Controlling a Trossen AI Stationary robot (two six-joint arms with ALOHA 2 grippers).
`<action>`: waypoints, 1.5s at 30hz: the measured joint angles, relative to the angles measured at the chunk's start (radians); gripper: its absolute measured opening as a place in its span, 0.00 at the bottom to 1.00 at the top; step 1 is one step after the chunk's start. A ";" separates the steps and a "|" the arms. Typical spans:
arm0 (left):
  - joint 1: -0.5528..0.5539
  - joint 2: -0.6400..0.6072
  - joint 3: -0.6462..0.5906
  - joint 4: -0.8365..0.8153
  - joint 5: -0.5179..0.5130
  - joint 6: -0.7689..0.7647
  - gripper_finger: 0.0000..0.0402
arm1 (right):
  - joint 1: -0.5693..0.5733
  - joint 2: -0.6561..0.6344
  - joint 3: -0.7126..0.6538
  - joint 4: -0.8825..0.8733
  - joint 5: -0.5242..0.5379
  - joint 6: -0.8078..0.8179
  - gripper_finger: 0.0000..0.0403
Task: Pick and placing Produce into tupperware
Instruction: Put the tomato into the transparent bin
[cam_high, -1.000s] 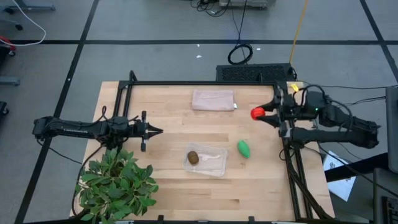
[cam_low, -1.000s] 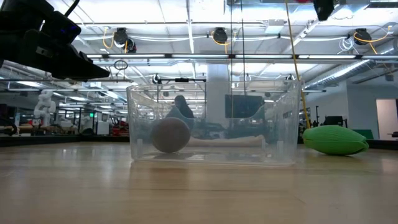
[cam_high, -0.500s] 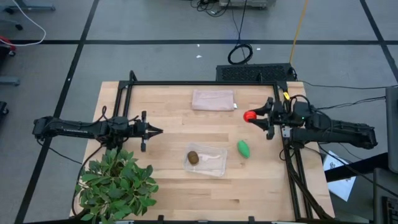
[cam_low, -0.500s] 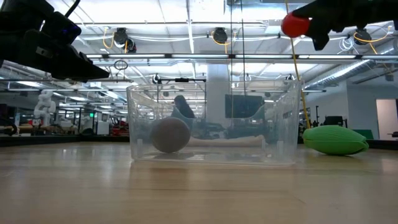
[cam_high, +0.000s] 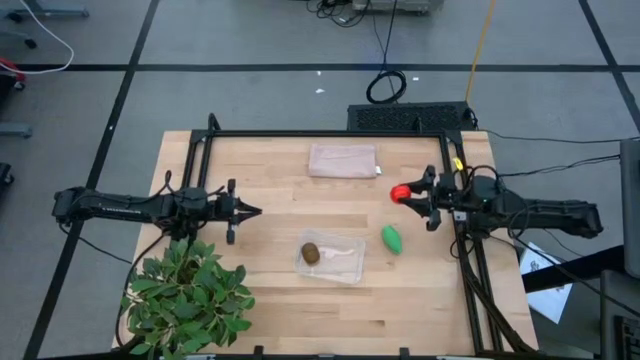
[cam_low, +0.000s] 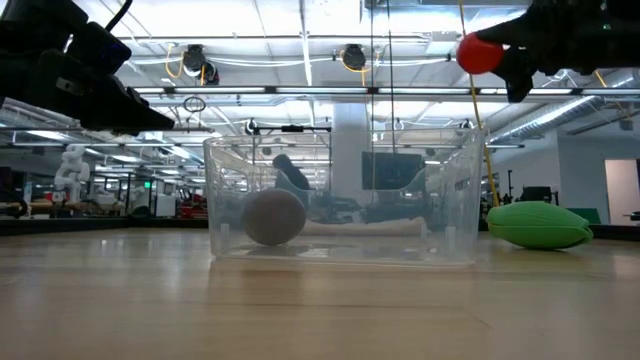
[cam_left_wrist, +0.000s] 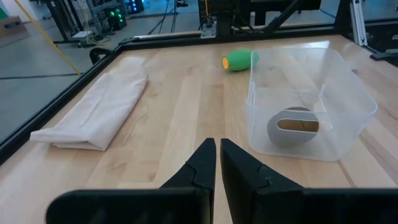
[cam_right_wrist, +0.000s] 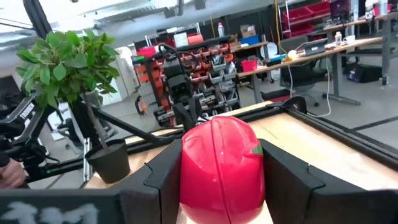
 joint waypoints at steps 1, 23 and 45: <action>0.000 0.000 0.000 0.000 0.000 0.000 0.07 | 0.002 0.000 -0.010 0.005 0.000 0.000 0.41; 0.000 0.000 0.000 0.008 0.000 -0.003 0.07 | 0.002 0.000 -0.165 0.189 0.001 0.027 0.41; 0.000 0.000 0.000 0.009 0.000 -0.002 0.07 | 0.002 0.000 -0.205 0.251 -0.011 0.041 0.41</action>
